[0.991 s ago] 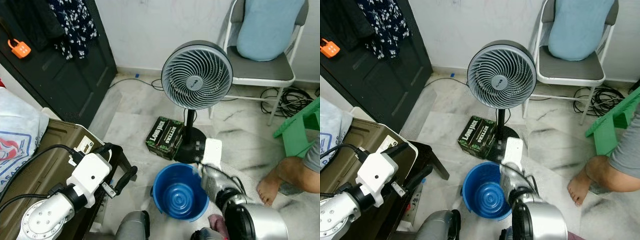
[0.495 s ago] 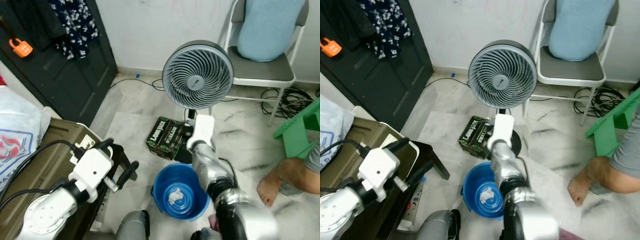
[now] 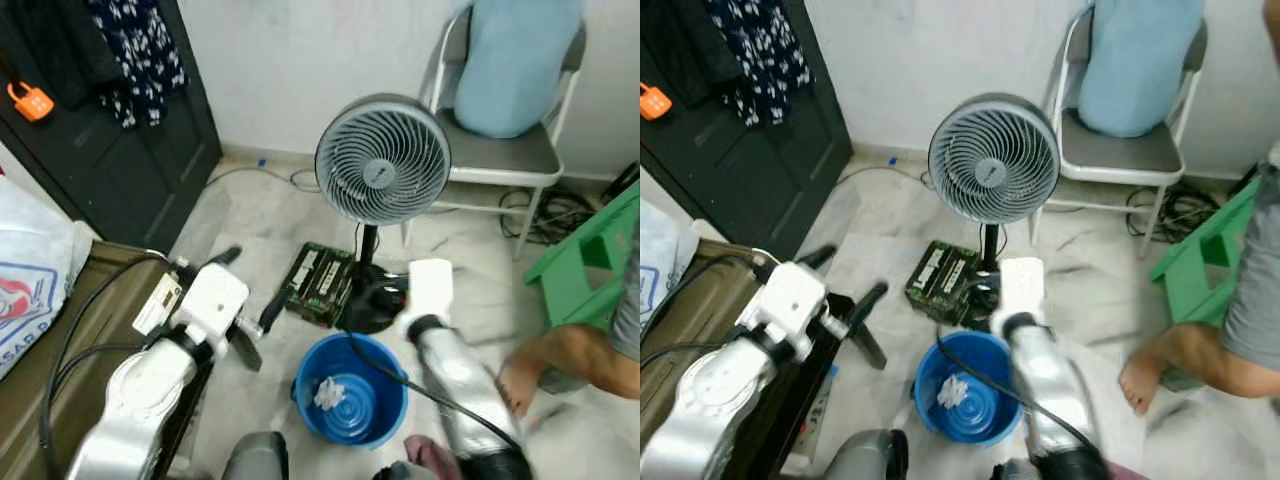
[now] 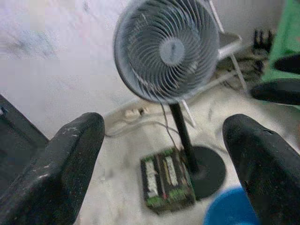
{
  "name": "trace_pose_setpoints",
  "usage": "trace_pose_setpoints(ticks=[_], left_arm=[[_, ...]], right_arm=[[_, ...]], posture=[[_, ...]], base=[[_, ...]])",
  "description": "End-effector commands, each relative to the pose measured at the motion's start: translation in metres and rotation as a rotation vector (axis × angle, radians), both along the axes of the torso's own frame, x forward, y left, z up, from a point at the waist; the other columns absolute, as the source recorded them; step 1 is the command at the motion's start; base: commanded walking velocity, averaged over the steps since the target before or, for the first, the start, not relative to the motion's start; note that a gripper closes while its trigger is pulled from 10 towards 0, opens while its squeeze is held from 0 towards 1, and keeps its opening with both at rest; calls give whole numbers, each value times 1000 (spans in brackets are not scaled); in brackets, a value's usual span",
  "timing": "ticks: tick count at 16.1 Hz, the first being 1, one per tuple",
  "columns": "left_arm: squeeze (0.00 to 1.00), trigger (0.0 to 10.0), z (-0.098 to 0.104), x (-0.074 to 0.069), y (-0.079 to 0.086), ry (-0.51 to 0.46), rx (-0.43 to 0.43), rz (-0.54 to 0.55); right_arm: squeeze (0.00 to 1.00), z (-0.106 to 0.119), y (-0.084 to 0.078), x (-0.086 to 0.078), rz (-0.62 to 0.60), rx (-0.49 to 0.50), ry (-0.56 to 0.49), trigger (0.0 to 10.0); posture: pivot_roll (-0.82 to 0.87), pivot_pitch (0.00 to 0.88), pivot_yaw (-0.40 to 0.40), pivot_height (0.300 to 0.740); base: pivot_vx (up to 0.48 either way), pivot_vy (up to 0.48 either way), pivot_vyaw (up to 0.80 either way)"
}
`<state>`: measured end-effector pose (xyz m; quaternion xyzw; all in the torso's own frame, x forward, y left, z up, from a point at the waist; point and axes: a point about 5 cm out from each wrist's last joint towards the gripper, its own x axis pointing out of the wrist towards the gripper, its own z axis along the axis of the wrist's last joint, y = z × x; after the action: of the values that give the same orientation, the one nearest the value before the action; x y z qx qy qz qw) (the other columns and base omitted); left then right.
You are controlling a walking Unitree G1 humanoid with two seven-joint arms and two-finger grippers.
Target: Clean up the room
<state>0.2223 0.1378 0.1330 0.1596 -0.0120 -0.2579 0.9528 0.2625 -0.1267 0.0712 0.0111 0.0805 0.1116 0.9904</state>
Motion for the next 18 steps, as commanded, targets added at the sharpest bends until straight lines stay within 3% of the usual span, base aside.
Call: trace_pose_setpoints(ticks=[1, 2, 3, 5, 6, 7, 15, 18], left_arm=[[0, 10000, -1, 3, 2, -16, 13, 25], [0, 10000, -1, 5, 1, -21, 11, 32], [0, 10000, -3, 6, 1, -27, 5, 50], [0, 10000, -7, 10, 4, -39, -8, 107], [0, 10000, -10, 14, 6, -37, -41, 157], [0, 10000, -13, 18, 9, -23, -77, 202], [0, 10000, -13, 37, 13, -71, -111, 261], [0, 10000, -14, 41, 20, -103, -74, 342]], right_arm=[[1000, 9, 1, -3, 31, 13, -12, 10000], [1000, 10, -3, -5, 33, 10, -12, 10000], [1000, 12, -16, -12, 14, -74, -34, 10000], [1000, 14, -24, -22, -19, -102, -45, 10000], [161, 17, -27, -29, -48, -126, -65, 10000], [0, 21, -27, -31, -50, -162, -89, 10000], [0, 28, -31, -18, -41, -159, -108, 10000], [0, 29, -29, -13, -31, -137, -111, 10000]], posture=[[80, 0, 36, 740], [69, 0, 32, 740], [48, 0, 31, 740], [12, 0, 36, 740], [-15, 0, 43, 740], [-32, 0, 47, 740], [-43, 0, 41, 740], [-35, 0, 33, 740]], base=[[0, 0, 0], [0, 0, 0], [0, 0, 0], [0, 0, 0], [0, 0, 0], [0, 0, 556], [0, 0, 800], [0, 0, 800]])
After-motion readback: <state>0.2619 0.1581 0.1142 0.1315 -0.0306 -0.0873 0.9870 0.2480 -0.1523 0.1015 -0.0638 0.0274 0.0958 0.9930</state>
